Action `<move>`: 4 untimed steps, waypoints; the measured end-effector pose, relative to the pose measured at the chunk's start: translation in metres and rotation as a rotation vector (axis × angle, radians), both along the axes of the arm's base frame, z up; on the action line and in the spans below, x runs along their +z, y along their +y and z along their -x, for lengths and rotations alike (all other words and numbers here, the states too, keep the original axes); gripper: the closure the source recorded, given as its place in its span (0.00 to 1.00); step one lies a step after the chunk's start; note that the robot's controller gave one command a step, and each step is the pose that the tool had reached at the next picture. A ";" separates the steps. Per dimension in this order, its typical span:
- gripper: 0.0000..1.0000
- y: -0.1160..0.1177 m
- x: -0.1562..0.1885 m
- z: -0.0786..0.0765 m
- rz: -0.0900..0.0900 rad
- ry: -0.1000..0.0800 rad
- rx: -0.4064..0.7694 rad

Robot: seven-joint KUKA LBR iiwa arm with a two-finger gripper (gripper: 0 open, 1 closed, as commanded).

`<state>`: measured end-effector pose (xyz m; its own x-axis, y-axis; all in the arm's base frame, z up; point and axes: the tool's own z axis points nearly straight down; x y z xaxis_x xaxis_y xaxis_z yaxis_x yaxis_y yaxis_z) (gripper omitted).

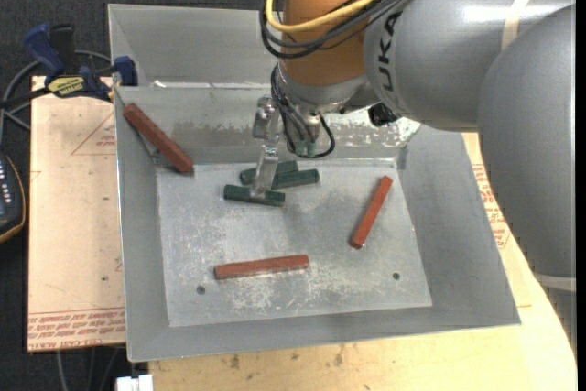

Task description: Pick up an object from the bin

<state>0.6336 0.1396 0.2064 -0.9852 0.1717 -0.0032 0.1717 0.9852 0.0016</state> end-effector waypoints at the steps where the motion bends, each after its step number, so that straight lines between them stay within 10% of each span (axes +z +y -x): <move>1: 0.00 -0.018 -0.117 0.019 0.002 0.012 -0.072; 2: 0.00 0.005 -0.137 -0.011 -0.001 -0.002 -0.021; 3: 1.00 0.005 -0.133 -0.011 -0.003 -0.003 -0.022; 4: 1.00 -0.106 -0.085 0.042 0.004 0.003 0.021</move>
Offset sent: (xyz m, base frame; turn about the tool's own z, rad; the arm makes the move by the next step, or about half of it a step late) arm -0.0166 -0.0181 -0.1118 0.0729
